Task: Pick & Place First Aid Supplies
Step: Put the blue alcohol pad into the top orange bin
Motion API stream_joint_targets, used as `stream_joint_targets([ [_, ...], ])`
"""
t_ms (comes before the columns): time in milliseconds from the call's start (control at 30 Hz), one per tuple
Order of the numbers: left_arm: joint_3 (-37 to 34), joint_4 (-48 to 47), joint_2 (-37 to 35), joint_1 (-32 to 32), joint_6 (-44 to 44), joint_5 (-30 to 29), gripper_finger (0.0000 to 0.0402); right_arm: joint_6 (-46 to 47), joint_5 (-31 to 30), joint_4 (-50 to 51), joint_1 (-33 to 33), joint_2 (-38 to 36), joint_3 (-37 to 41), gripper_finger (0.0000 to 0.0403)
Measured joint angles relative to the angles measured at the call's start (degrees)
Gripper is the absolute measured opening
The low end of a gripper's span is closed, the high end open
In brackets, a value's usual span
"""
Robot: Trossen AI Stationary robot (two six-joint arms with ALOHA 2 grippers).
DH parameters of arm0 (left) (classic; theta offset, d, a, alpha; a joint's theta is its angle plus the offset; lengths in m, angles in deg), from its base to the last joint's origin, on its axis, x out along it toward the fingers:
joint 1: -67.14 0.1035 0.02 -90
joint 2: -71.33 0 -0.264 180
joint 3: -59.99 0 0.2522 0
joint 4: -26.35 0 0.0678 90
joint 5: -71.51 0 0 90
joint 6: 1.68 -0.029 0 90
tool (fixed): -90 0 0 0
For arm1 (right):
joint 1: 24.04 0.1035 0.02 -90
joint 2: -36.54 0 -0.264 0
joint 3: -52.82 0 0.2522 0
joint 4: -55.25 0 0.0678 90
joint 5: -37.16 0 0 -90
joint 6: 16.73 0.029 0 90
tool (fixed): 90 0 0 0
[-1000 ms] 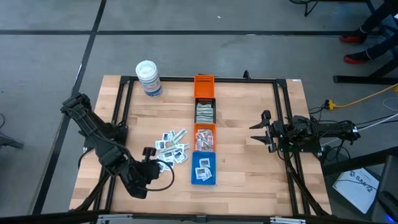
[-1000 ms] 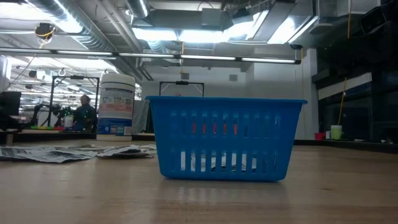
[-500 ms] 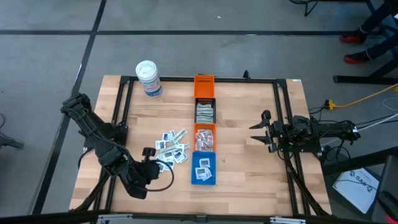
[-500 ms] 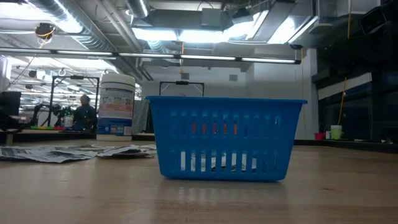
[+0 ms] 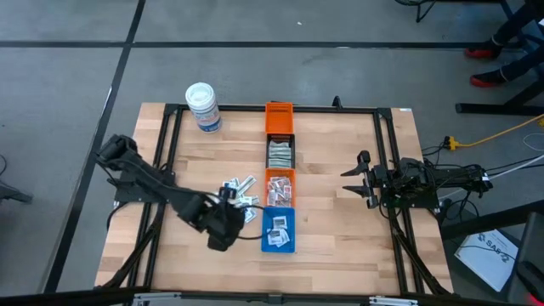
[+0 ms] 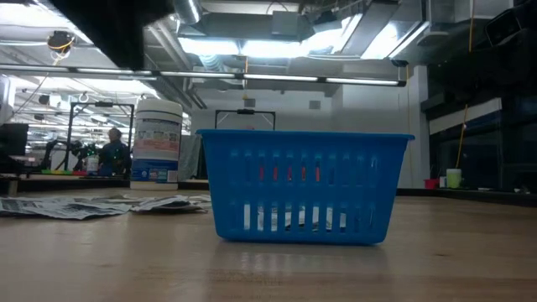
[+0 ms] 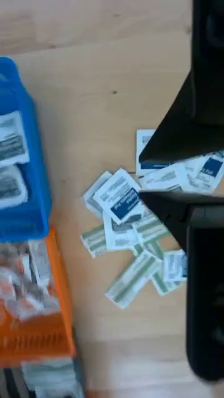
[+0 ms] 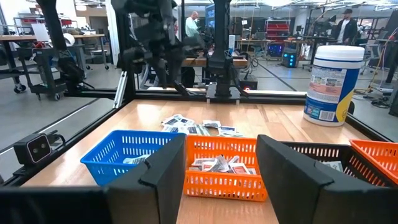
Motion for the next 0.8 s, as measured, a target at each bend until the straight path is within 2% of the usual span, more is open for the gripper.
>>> stream_joint_targets([
  [133, 0.0, 2.1, 2.6, 3.4, -4.1, 2.6, 0.0087, 0.0, 0.0, 0.0, 0.0, 0.0, 0.0, 0.0195],
  [300, 0.0, 5.4, 5.8, 6.7, 0.2, 8.2, 0.0134, 0.0, 0.0, 0.0, 0.0, 0.0, 0.0, 0.0195],
  [533, 0.0, 6.4, 9.2, 8.7, 2.7, 6.8, 0.0205, 0.0, 0.0, 0.0, 0.0, 0.0, 0.0, 0.0195],
  [667, 0.0, 6.5, 11.1, 9.9, 6.7, 6.6, 0.0218, 0.0, 0.0, 0.0, 0.0, 0.0, 0.0, 0.0195],
  [800, 0.0, 6.8, 12.9, 10.0, 5.6, 6.2, 0.0218, 0.0, 0.0, 0.0, 0.0, 0.0, 0.0, 0.0195],
])
